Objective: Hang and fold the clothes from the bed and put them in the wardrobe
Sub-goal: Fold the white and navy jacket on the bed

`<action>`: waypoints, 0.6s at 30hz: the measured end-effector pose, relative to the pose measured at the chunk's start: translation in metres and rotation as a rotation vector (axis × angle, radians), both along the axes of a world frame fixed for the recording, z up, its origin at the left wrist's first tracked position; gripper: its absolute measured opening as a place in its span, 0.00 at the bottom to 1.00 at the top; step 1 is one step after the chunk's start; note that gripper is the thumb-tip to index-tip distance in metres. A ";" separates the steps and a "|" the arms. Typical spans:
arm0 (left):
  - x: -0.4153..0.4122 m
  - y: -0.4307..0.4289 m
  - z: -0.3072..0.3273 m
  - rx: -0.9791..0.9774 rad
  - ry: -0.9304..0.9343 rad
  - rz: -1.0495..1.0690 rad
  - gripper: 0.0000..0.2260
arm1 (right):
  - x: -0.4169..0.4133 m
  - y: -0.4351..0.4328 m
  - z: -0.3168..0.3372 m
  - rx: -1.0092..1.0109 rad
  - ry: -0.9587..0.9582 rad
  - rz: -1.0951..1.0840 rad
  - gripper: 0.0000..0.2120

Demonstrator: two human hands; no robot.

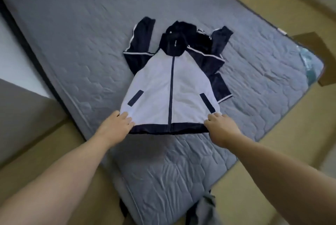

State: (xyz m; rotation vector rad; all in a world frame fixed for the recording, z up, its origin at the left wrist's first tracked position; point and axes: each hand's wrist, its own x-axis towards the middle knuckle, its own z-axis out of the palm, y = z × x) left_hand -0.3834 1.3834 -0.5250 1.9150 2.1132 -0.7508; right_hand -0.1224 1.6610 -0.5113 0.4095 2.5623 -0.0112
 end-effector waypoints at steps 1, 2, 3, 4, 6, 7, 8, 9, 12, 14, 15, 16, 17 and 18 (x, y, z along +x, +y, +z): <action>0.013 -0.011 -0.021 -0.094 -0.002 -0.021 0.16 | 0.007 -0.015 -0.025 -0.042 -0.066 0.042 0.10; 0.026 -0.022 -0.039 -0.152 -0.006 -0.034 0.16 | 0.014 -0.030 -0.047 -0.089 -0.142 0.070 0.09; 0.039 -0.033 -0.055 -0.185 -0.019 -0.036 0.16 | 0.022 -0.046 -0.066 -0.132 -0.236 0.089 0.07; 0.051 -0.046 -0.069 -0.222 -0.035 -0.037 0.16 | 0.031 -0.062 -0.081 -0.170 -0.333 0.102 0.05; 0.076 -0.074 -0.095 -0.285 -0.069 -0.047 0.15 | 0.050 -0.091 -0.109 -0.226 -0.475 0.113 0.05; 0.089 -0.090 -0.107 -0.317 -0.080 -0.042 0.15 | 0.061 -0.106 -0.122 -0.255 -0.520 0.109 0.05; 0.101 -0.105 -0.118 -0.348 -0.092 -0.026 0.14 | 0.071 -0.119 -0.132 -0.282 -0.557 0.099 0.05; 0.113 -0.119 -0.127 -0.379 -0.106 -0.010 0.14 | 0.081 -0.133 -0.141 -0.303 -0.590 0.090 0.06; 0.145 -0.153 -0.149 -0.440 -0.155 -0.008 0.13 | 0.108 -0.172 -0.164 -0.323 -0.668 0.089 0.05; 0.162 -0.169 -0.160 -0.496 -0.186 -0.008 0.13 | 0.123 -0.195 -0.179 -0.334 -0.714 0.077 0.05; 0.170 -0.175 -0.164 -0.523 -0.191 0.002 0.13 | 0.130 -0.203 -0.187 -0.344 -0.728 0.070 0.05; 0.176 -0.179 -0.169 -0.545 -0.192 0.023 0.14 | 0.135 -0.210 -0.192 -0.357 -0.740 0.066 0.06; 0.181 -0.182 -0.173 -0.555 -0.201 0.060 0.16 | 0.140 -0.214 -0.198 -0.374 -0.739 0.071 0.08; 0.186 -0.183 -0.177 -0.567 -0.217 0.105 0.19 | 0.143 -0.215 -0.203 -0.388 -0.754 0.076 0.12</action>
